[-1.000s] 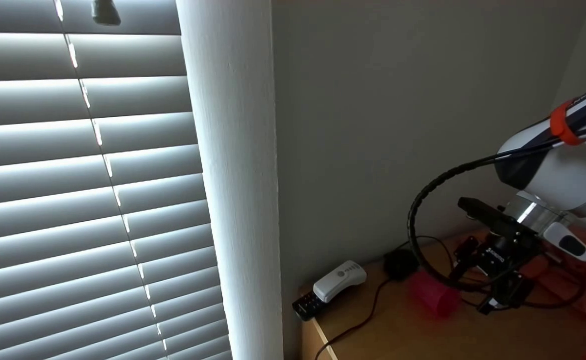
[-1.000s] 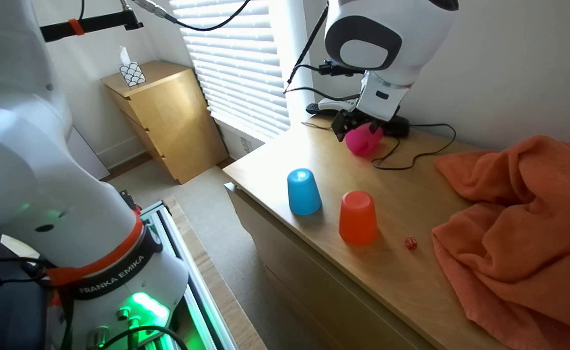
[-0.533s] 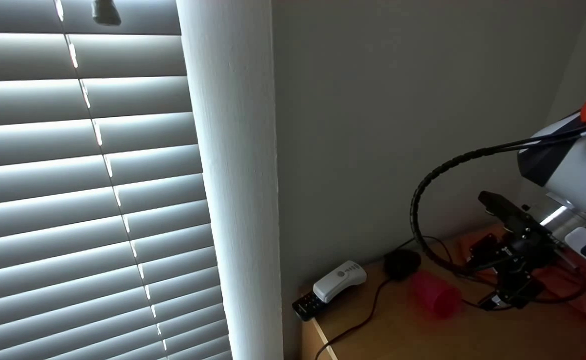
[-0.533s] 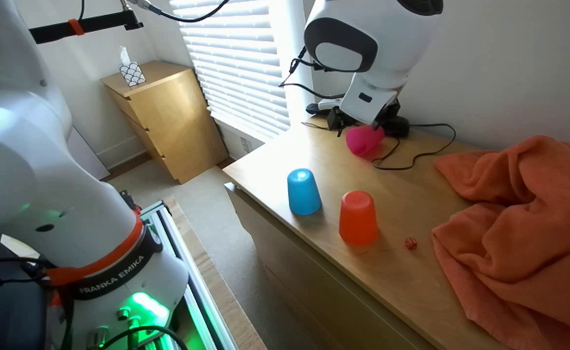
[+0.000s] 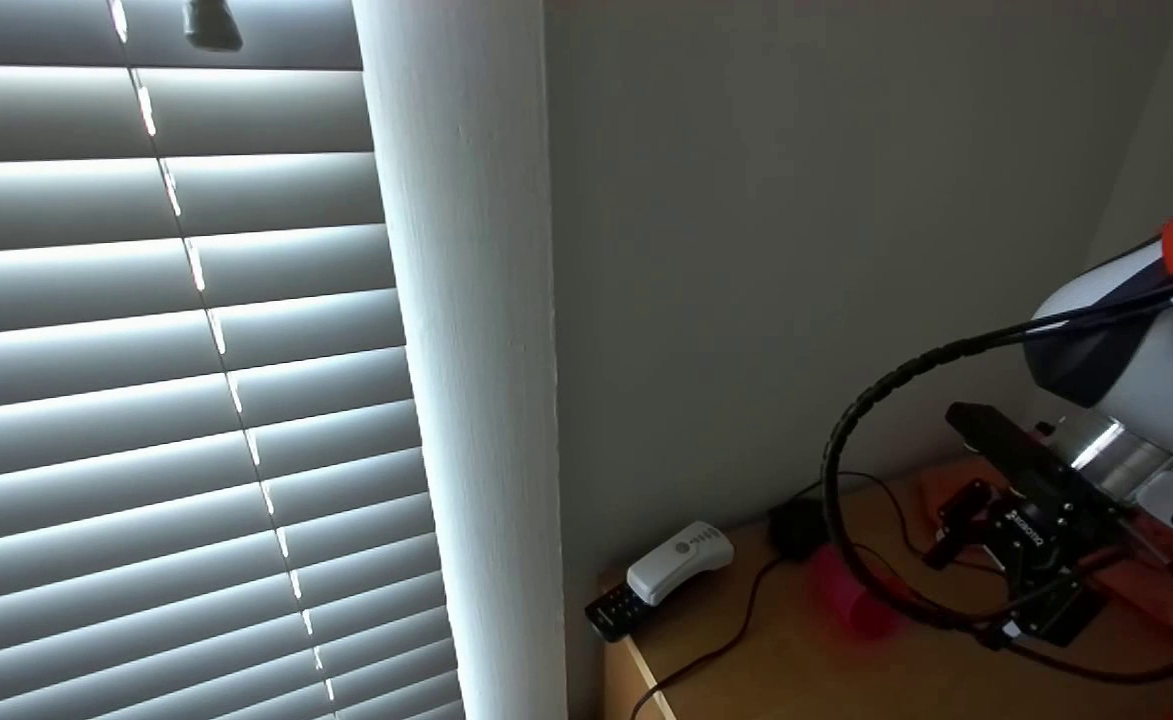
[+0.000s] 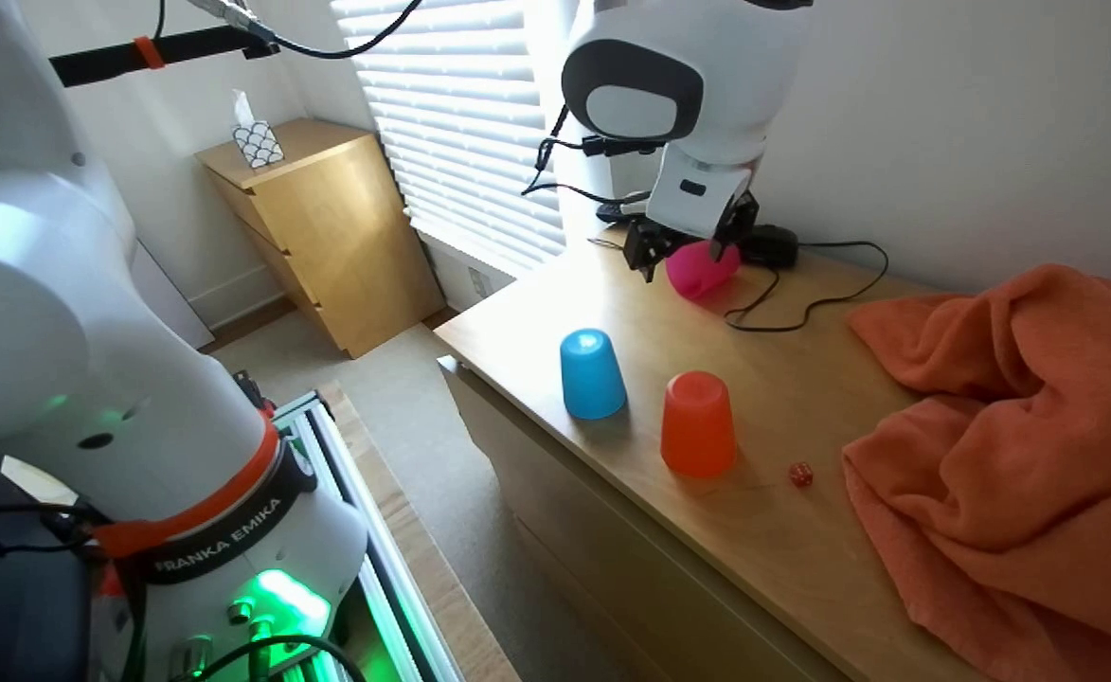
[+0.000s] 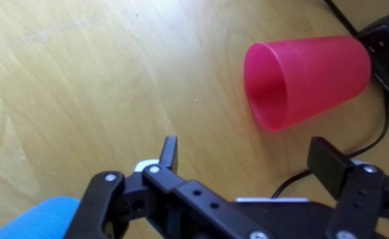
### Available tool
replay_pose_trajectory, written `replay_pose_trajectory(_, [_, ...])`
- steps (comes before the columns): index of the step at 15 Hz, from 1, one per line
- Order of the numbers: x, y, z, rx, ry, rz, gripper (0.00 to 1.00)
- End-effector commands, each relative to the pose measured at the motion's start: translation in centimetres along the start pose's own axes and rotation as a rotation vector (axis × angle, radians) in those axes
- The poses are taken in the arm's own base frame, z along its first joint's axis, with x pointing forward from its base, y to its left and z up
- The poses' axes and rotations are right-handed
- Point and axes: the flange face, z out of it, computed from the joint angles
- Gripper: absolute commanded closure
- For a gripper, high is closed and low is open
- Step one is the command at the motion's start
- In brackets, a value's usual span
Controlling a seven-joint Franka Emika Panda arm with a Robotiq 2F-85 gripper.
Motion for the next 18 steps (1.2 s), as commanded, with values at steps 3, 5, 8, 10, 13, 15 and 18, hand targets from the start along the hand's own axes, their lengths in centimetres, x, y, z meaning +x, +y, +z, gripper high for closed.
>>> replay_pose_trajectory(3, [-1.5,-0.6,1.7,0.106,0.103,-0.205,0.00])
replay_pose_trajectory(5, [-2.1,-0.8,2.2,0.147,0.103,-0.243,0.00])
replay_pose_trajectory(8, [-3.3,-0.9,2.9,0.185,0.067,-0.280,0.00])
replay_pose_trajectory(10, [-4.0,-0.7,3.3,0.194,0.040,-0.294,0.00])
replay_pose_trajectory(13, [-4.2,-1.1,3.9,0.207,0.036,-0.332,0.00])
replay_pose_trajectory(15, [-4.1,-1.6,4.3,0.207,0.037,-0.366,0.17])
replay_pose_trajectory(18, [-3.9,-2.3,4.7,0.207,0.043,-0.403,0.38])
